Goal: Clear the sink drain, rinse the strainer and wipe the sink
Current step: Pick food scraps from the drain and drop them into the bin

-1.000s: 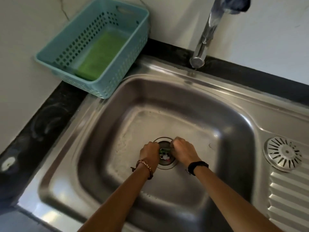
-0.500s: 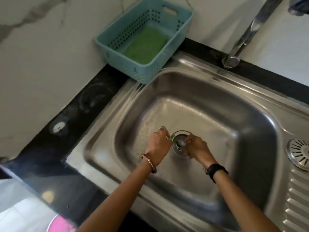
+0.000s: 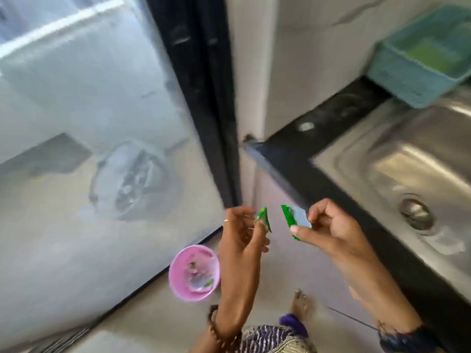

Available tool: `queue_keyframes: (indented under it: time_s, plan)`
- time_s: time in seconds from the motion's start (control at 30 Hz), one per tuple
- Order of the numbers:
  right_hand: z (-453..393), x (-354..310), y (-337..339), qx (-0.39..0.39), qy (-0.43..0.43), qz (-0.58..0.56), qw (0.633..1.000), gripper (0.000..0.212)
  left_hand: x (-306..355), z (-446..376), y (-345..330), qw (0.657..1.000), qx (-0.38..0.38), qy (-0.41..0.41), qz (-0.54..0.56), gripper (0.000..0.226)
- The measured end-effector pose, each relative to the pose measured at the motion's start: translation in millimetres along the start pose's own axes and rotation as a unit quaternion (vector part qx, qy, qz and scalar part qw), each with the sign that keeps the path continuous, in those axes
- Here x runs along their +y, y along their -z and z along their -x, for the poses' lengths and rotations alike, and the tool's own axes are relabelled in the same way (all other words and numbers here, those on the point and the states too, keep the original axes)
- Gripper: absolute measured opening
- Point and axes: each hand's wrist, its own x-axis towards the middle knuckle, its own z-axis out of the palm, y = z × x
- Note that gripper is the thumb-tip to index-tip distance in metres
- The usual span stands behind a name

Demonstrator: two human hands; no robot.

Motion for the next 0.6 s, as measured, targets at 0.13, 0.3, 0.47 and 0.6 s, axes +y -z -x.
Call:
queue_keyframes:
  time_s: [0.13, 0.3, 0.47, 0.6]
  plan:
    - [-17, 41, -100, -0.079, -0.039, 0.099, 0.991, 0.031, -40, 6, 100, 0.994, 0.073, 0.073, -0.03, 0.015]
    - [-61, 139, -185, -0.127, -0.041, 0.283, 0.95, 0.025, -132, -14, 173, 0.968, 0.121, 0.215, -0.038, 0.014]
    - [-118, 285, -234, -0.168, -0.079, 0.375, 0.908, 0.023, -275, -60, 220, 0.943, 0.152, 0.282, -0.089, 0.023]
    - [-147, 396, -263, -0.17, -0.106, 0.421, 0.885, 0.014, -390, -83, 243, 0.927, 0.147, 0.323, -0.124, 0.026]
